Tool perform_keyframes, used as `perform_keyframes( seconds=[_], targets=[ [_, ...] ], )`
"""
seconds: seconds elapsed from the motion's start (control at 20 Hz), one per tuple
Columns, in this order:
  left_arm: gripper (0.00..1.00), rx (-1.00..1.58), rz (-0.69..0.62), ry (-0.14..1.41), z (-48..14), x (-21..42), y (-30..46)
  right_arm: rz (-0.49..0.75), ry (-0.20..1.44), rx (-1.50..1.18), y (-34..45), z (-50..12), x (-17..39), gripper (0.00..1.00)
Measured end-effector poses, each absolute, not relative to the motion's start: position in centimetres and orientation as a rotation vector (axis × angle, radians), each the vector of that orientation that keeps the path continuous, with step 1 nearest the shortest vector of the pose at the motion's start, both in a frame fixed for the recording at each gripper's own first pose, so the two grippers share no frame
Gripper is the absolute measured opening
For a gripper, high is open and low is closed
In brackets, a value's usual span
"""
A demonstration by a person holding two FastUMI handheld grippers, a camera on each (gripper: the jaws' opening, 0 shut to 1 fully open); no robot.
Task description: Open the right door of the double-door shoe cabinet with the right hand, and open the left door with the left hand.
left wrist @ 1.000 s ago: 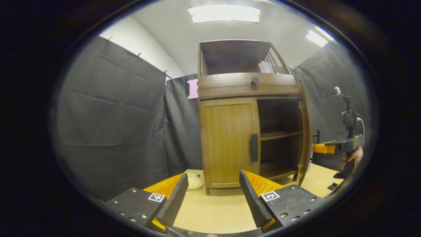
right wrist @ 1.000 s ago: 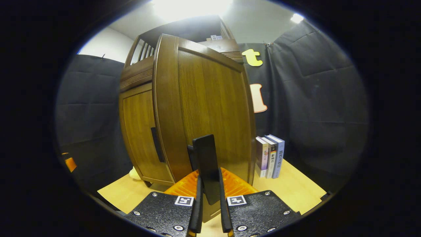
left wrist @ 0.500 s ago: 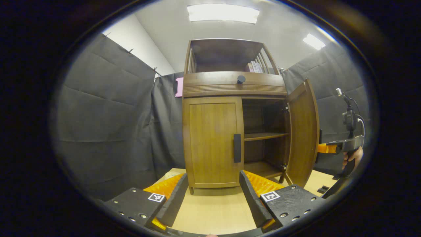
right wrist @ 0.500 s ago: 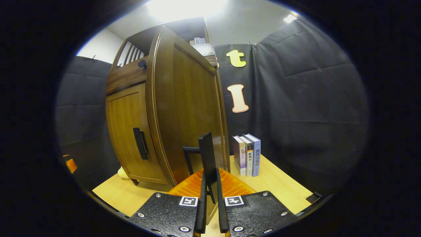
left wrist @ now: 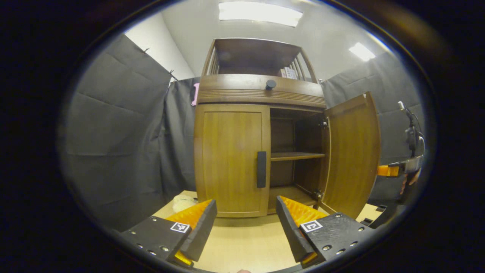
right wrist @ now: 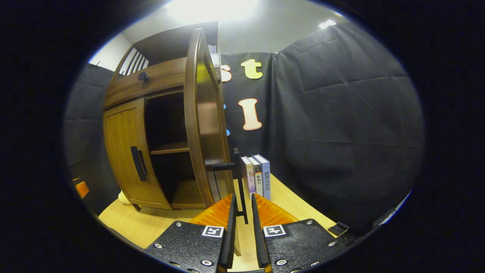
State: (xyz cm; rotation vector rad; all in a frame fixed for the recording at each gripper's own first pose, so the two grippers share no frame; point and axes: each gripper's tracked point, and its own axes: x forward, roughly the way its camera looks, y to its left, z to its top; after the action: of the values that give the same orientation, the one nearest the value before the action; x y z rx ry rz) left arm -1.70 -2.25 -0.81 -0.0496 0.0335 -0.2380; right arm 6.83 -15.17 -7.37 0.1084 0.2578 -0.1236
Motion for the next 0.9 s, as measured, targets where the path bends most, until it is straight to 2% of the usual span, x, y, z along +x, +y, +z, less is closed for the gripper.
perform_keyframes(
  seconds=[0.1,0.15,0.2,0.4,0.55,0.6,0.75,0.9],
  targets=[
    [0.84,-0.064,-0.261,0.040,-1.0,-1.4,-2.5,-0.179,0.247,0.109,-17.0,-7.0,5.9,0.24],
    [0.84,-0.069,-0.275,0.040,-1.3,-1.2,-2.7,-0.207,0.238,0.110,-18.0,-6.7,5.3,0.28],
    [0.89,-0.072,-0.284,0.039,-1.4,-0.9,-2.8,-0.225,0.226,0.118,-19.0,-6.4,4.7,0.31],
    [0.90,-0.067,-0.312,0.018,-1.0,-0.2,-3.5,-0.303,0.208,0.124,-22.0,-5.4,1.4,0.97],
    [0.90,-0.079,-0.344,0.028,-0.9,0.1,-4.4,-0.347,0.173,0.094,-22.5,-4.3,-1.2,0.95],
    [0.84,-0.078,-0.346,0.025,-0.8,0.3,-4.5,-0.351,0.163,0.069,-22.4,-4.1,-1.8,0.95],
    [0.84,-0.074,-0.338,0.015,-0.7,1.8,-4.7,-0.352,0.135,-0.015,-21.7,-3.2,-3.3,0.95],
    [0.95,-0.078,-0.326,0.012,-0.6,3.3,-5.1,-0.314,0.137,-0.030,-20.0,-3.5,-3.7,0.95]
  ],
)
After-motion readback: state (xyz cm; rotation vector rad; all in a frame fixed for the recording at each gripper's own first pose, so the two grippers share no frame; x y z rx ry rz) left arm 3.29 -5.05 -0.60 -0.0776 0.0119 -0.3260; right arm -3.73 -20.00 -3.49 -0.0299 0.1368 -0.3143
